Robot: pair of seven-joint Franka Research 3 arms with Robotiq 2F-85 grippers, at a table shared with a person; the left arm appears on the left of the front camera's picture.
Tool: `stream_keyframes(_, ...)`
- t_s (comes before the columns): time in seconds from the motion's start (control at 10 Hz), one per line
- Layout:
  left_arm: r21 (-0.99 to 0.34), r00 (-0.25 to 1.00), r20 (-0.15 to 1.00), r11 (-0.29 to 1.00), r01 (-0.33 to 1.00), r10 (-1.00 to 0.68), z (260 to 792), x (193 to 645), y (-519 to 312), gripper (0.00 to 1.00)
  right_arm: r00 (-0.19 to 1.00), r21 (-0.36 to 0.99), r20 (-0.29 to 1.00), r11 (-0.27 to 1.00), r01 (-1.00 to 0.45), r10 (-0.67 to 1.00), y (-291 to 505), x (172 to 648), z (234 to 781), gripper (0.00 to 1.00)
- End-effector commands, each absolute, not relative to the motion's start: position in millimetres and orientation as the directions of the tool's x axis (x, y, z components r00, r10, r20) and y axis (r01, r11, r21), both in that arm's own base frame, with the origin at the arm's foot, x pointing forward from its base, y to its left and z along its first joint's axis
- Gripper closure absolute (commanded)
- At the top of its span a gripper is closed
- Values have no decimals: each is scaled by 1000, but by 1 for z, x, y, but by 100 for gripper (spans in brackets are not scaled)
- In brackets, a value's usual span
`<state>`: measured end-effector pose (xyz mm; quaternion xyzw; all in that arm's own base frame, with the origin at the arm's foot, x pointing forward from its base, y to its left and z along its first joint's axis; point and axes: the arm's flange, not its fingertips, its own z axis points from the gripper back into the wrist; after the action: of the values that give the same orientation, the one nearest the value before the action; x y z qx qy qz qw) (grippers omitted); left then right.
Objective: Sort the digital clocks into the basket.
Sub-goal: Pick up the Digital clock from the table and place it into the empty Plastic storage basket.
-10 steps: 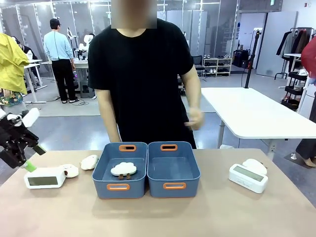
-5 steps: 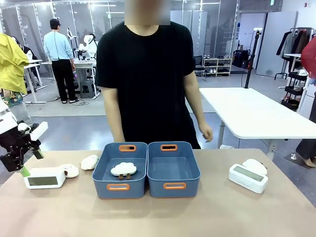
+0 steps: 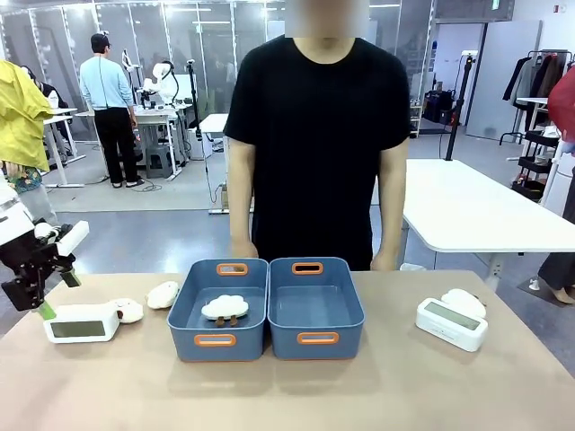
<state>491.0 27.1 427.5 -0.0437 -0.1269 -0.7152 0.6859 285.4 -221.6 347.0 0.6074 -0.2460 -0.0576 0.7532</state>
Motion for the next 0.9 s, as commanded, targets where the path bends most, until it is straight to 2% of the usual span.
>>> stream_keyframes(0.0, 174, -9, 145, 17, 985, -989, 407, 509, 16, 0, 871, 943, 304, 251, -218, -387, -223, 285, 348, 0)
stream_keyframes(0.1, 127, -25, 194, 0, 992, -981, 399, 516, 20, 0, 871, 943, 304, 251, -218, -387, -223, 285, 348, 0)
stream_keyframes(0.2, 169, 49, 91, 64, 984, -995, 383, 530, 23, 0, 871, 943, 304, 251, -218, -387, -223, 285, 348, 0)
stream_keyframes(0.6, 110, 125, 122, 139, 984, -985, 338, 559, 35, 0, 871, 943, 304, 251, -218, -387, -223, 285, 348, 0)
stream_keyframes(0.7, 96, 120, 129, 132, 987, -984, 336, 557, 34, 0, 871, 943, 304, 251, -218, -387, -223, 285, 348, 0)
stream_keyframes(0.8, 58, 49, 116, 56, 997, -992, 336, 550, 35, 0, 871, 943, 304, 251, -218, -387, -223, 285, 348, 0)
